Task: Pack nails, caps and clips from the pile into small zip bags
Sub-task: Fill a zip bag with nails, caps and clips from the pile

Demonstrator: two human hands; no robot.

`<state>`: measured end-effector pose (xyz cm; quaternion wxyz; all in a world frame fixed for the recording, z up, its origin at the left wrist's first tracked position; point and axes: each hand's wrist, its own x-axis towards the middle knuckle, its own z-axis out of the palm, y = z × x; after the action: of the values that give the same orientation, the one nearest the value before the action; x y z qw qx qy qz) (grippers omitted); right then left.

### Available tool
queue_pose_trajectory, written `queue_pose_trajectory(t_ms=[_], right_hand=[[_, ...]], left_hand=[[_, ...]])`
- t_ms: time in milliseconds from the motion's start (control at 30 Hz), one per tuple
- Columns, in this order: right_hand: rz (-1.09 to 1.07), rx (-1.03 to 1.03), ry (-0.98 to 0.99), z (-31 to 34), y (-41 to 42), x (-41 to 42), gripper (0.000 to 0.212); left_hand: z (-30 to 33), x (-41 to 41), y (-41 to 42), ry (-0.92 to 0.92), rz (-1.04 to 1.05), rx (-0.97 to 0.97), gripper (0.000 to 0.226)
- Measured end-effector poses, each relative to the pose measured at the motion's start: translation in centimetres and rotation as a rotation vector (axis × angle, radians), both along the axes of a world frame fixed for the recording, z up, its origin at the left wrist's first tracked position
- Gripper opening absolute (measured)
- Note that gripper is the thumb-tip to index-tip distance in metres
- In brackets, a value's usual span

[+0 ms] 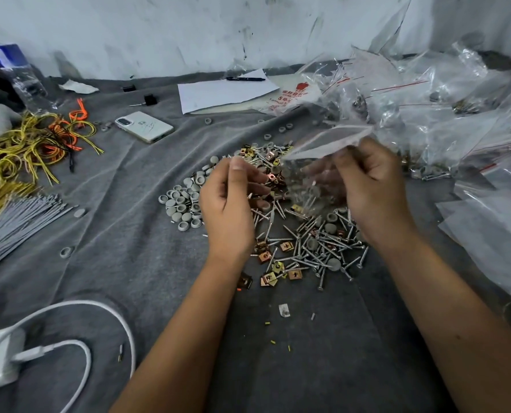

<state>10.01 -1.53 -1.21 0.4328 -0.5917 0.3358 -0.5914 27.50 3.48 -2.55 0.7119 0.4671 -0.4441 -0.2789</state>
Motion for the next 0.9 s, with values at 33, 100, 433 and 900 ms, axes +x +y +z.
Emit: queue_pose_trajectory(t_ms=[33, 100, 433, 900], right_hand=[[0.031, 0.016, 0.001, -0.1, 0.1, 0.2, 0.016], [0.09, 0.059, -0.045, 0.0, 0.2, 0.3, 0.015], [0.185, 0.379, 0.313, -0.3, 0.1, 0.4, 0.015], [0.015, 0.204, 0.14, 0.1, 0.3, 0.5, 0.021]], left_hand=[[0.0, 0.1, -0.1, 0.04, -0.006, 0.018, 0.038], [0.1, 0.2, -0.1, 0.127, -0.08, 0.065, 0.043], [-0.4, 0.1, -0.4, -0.031, -0.269, 0.229, 0.028], [-0.2, 0.1, -0.3, -0.063, -0.348, 0.163, 0.031]])
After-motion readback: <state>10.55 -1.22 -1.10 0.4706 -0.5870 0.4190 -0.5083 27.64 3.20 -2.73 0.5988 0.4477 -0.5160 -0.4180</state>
